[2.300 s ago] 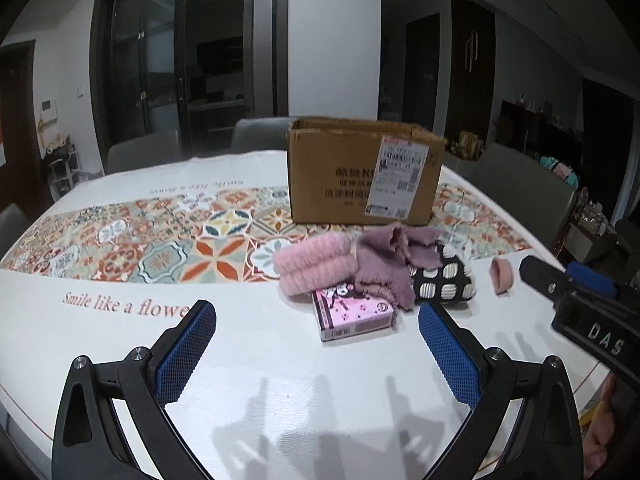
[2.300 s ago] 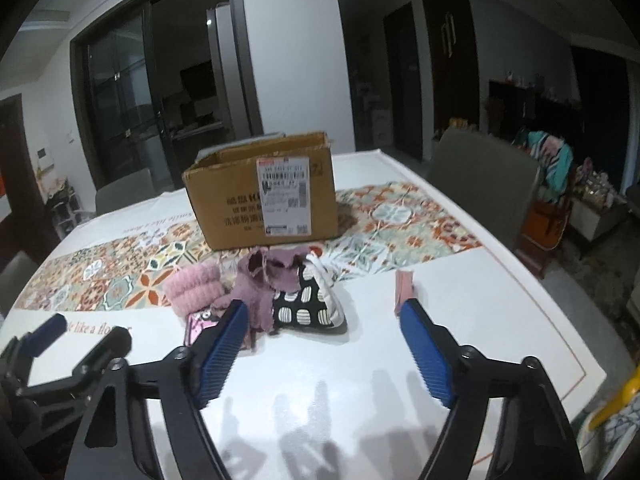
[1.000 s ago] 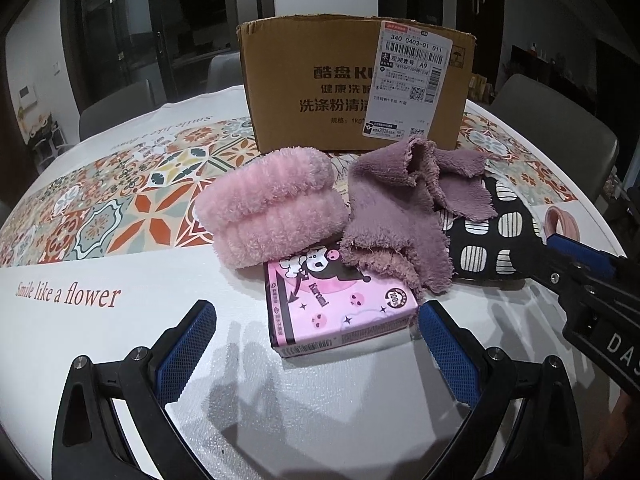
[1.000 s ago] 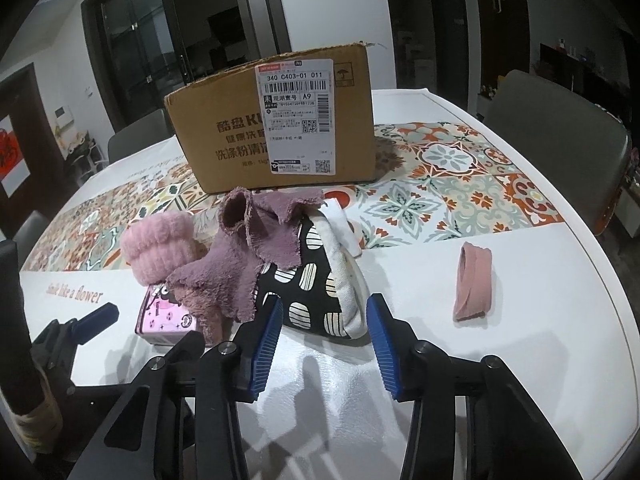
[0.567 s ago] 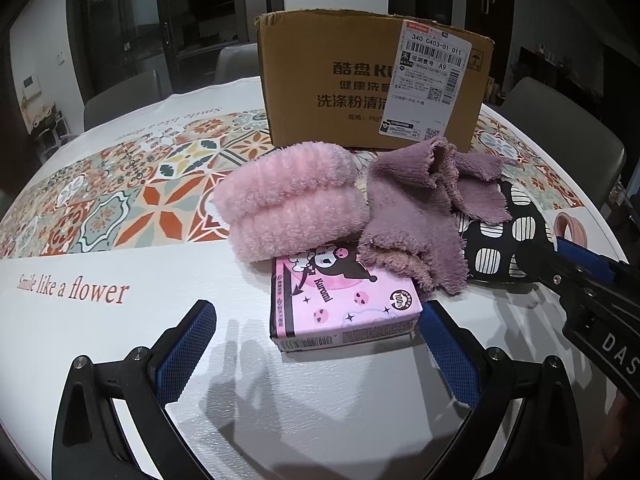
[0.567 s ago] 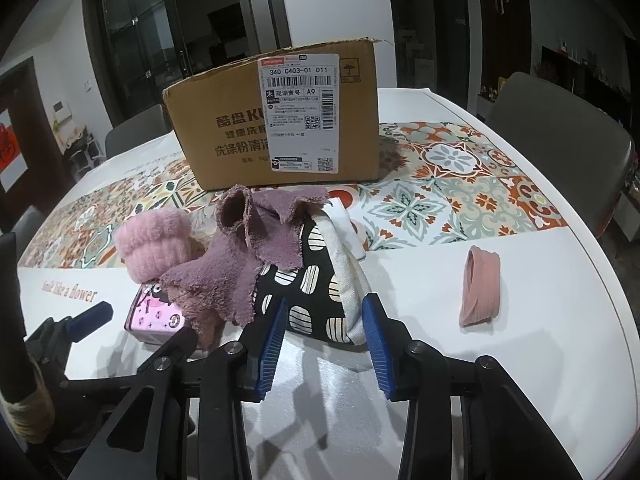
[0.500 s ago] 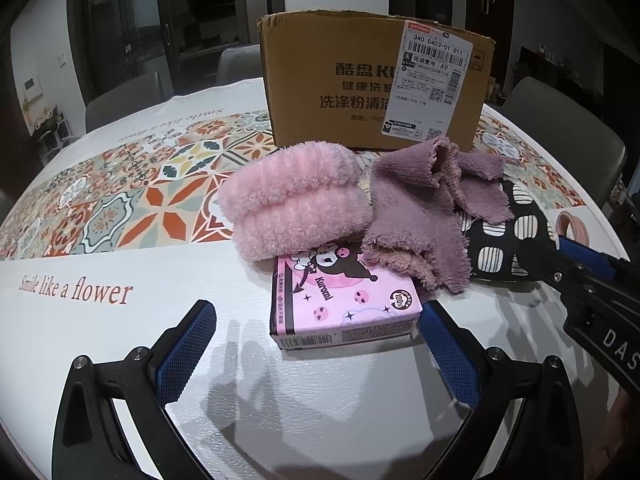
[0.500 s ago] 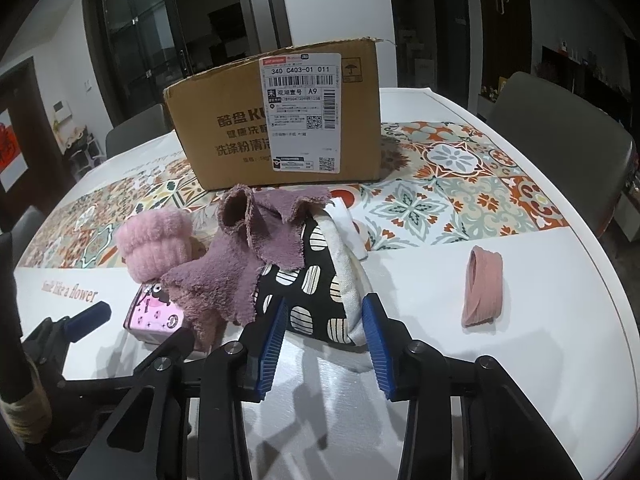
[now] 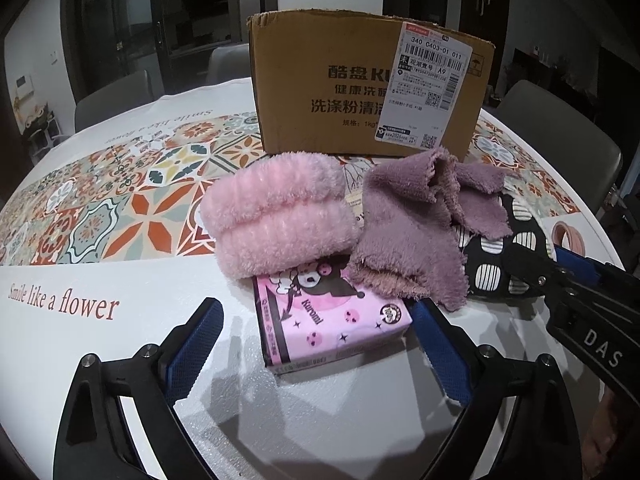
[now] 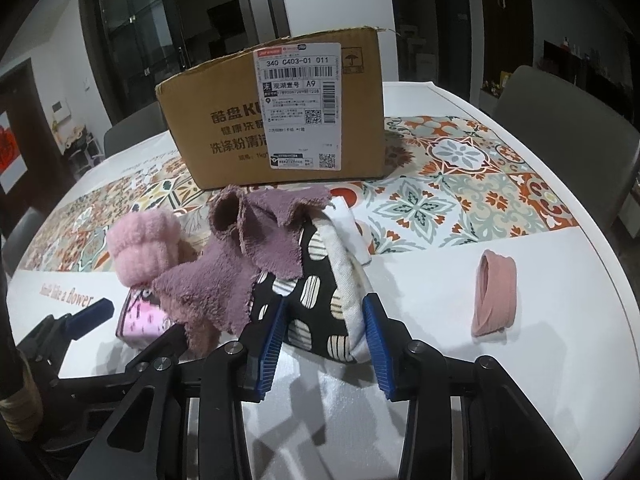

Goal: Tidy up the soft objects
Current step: 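Grasp the pink tissue pack with the left tool while the right tool grasps the pouch, then lift both held items and carry them over the cardboard box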

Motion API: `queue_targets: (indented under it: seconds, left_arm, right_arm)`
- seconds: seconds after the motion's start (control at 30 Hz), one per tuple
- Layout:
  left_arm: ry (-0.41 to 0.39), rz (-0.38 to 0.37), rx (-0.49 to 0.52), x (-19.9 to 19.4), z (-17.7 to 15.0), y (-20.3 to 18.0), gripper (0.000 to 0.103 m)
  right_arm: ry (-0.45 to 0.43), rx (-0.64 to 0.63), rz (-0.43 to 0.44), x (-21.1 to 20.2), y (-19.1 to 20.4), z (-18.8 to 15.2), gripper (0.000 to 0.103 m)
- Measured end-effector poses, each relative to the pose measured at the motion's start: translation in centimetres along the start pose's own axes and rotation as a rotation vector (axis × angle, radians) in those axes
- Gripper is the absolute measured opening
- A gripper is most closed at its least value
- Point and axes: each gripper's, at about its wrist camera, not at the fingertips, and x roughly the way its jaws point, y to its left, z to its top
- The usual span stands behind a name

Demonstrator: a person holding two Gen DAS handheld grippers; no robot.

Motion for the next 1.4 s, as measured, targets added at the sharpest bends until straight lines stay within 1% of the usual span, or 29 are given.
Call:
queue_targets:
  seconds: [0.13, 0.17, 0.27, 0.3, 0.47, 0.67, 0.83, 1.0, 1.27, 1.4]
  left_arm:
    - [0.021, -0.003, -0.005, 0.6, -0.1, 0.1, 0.096]
    - [0.029, -0.008, -0.011, 0.8, -0.2, 0.2, 0.094]
    - [0.047, -0.036, -0.025, 1.0, -0.4, 0.5, 0.085]
    - [0.048, -0.049, -0.027, 1.0, -0.4, 0.5, 0.078]
    - [0.036, -0.059, -0.013, 0.6, -0.9, 0.4, 0.077]
    - [0.026, -0.067, 0.009, -1.4, -2.0, 0.5, 0.076]
    - [-0.017, -0.068, 0.027, -4.1, -2.6, 0.7, 0.076]
    - [-0.085, -0.076, 0.038, -7.1, -2.5, 0.8, 0.076]
    - [-0.186, -0.098, 0.042, -11.0, -1.6, 1.3, 0.076]
    - [-0.207, -0.118, 0.036, -12.0, -0.9, 1.7, 0.076]
  right_arm:
    - [0.013, -0.001, 0.001, 0.3, 0.0, 0.1, 0.041]
    - [0.014, -0.003, 0.001, 0.3, 0.1, 0.0, 0.038]
    - [0.019, -0.015, -0.002, 0.3, 0.5, -0.2, 0.03]
    - [0.023, -0.018, 0.004, 0.2, 0.6, -0.3, 0.028]
    - [0.03, -0.003, 0.03, -0.6, 1.0, -1.0, 0.02]
    - [0.013, 0.023, 0.048, -2.2, 1.4, -1.7, 0.016]
    - [-0.021, 0.034, 0.049, -4.5, 1.6, -2.1, 0.015]
    - [-0.054, 0.042, 0.041, -7.0, 2.0, -2.5, 0.014]
    - [-0.121, 0.031, 0.024, -10.7, 3.1, -2.8, 0.014]
    - [-0.159, 0.021, 0.015, -12.0, 3.8, -2.7, 0.014]
